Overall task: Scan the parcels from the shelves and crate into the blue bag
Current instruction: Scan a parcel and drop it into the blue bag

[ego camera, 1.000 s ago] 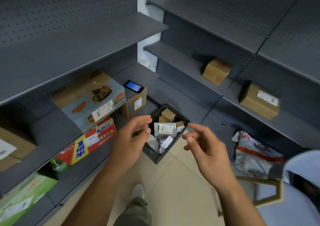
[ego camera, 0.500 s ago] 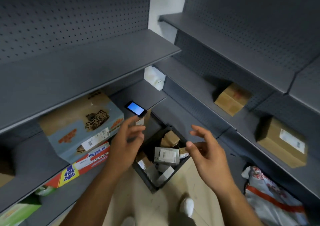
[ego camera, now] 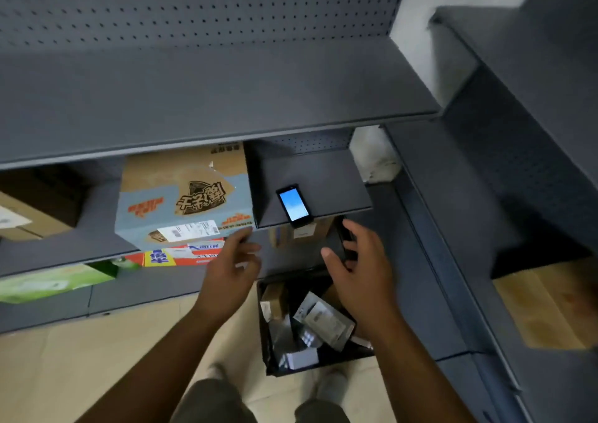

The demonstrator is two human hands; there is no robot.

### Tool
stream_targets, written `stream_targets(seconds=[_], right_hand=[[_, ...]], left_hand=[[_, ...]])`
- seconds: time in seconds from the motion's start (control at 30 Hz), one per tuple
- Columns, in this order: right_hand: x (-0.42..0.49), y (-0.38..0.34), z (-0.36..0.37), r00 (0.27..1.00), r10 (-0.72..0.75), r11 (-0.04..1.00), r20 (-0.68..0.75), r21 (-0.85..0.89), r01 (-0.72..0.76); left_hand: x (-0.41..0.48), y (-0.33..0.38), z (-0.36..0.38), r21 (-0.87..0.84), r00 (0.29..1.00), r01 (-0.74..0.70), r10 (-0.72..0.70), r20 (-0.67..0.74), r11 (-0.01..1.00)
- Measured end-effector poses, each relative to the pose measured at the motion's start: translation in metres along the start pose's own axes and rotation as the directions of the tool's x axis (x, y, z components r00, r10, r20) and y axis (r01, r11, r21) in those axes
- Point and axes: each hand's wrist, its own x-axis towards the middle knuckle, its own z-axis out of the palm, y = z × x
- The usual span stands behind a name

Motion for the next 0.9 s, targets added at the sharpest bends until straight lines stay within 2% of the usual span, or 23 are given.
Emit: stream_targets(seconds=[0.23, 0.43, 0.53, 0.63, 0.73, 0.9], right_hand=[[0.078, 0.057, 0.038, 0.997, 0.035, 0.992, 0.063, -0.121, -0.027], [0.117, 0.132, 0.095, 0.992, 0.103, 0.96, 0.077, -0.27, -0.079], [0.141, 0.158, 0.122, 0.991, 0.095, 0.937, 0.09, -0.344, -0.059], [0.173, 0.175, 0.164, 0.99, 0.048, 0.878, 0.13, -0.478, 0.02], [0.208, 0.187, 0.202, 0.994, -0.009, 0.808, 0.11, -0.585, 0.072], [0.256, 0.207, 0.231, 0.996, 0.022, 0.681, 0.083, -0.731, 0.046]], left_hand=[[0.074, -0.021, 0.026, 0.106, 0.995, -0.074, 0.081, -0.061, 0.992], [0.111, -0.095, 0.066, 0.077, 0.993, -0.111, 0.114, -0.023, 0.991], [0.128, -0.121, 0.074, 0.081, 0.989, -0.145, 0.143, 0.03, 0.986], [0.15, -0.143, 0.068, 0.121, 0.98, -0.193, 0.185, 0.072, 0.974], [0.174, -0.16, 0.067, 0.122, 0.971, -0.234, 0.225, 0.083, 0.964], [0.178, -0.182, 0.065, 0.113, 0.962, -0.269, 0.261, 0.087, 0.956]])
